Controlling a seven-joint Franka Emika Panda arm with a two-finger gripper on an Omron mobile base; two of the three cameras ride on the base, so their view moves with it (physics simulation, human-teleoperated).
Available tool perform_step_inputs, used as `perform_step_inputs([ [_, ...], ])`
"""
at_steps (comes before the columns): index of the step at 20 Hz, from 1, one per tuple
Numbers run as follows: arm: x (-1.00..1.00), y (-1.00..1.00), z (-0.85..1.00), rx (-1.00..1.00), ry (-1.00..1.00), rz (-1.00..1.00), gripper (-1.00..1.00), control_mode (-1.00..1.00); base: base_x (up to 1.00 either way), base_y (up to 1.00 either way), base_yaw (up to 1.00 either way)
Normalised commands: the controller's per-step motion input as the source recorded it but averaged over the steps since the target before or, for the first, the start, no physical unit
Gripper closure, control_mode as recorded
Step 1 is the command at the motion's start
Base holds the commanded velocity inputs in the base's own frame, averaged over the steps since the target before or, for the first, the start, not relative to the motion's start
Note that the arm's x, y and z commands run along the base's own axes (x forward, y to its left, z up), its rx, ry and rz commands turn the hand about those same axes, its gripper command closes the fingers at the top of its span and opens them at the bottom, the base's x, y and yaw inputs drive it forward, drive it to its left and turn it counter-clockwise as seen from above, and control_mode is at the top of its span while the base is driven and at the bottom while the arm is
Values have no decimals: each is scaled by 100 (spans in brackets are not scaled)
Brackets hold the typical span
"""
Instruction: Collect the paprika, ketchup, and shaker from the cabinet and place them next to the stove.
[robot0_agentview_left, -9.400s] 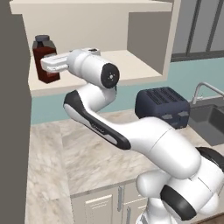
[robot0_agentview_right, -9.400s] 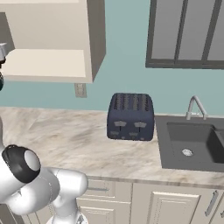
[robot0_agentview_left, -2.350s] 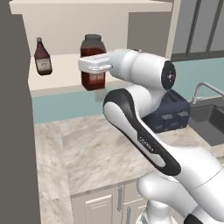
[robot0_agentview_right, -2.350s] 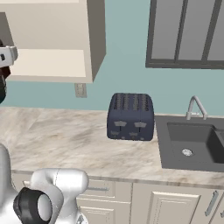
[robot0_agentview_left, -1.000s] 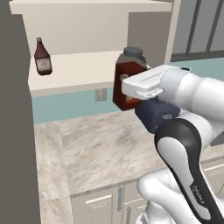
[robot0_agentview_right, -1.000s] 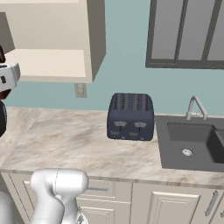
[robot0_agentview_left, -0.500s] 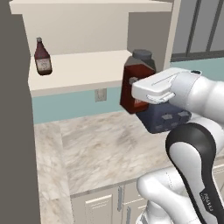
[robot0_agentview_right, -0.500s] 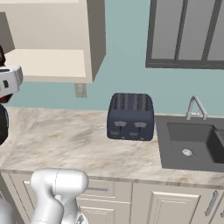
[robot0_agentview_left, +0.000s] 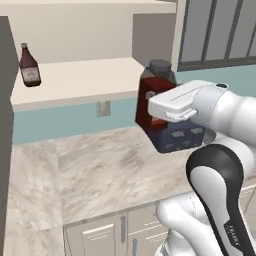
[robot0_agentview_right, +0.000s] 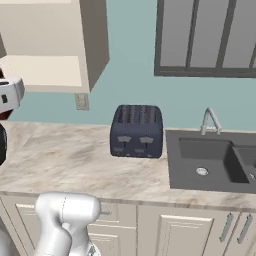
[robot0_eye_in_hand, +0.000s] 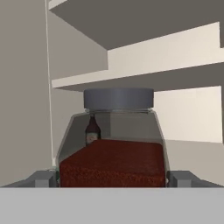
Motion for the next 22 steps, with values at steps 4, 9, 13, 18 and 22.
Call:
perform_step_inputs([
  [4,0,0,0,0,0,0,100,100,-36,-98,-5],
  [9,0,0,0,0,0,0,100,100,-33,-100,-4],
  [13,0,0,0,0,0,0,100,100,-33,-100,-5],
  [18,0,0,0,0,0,0,100,100,-16,-100,-4],
  [22,0,0,0,0,0,0,100,100,0,-100,-4],
])
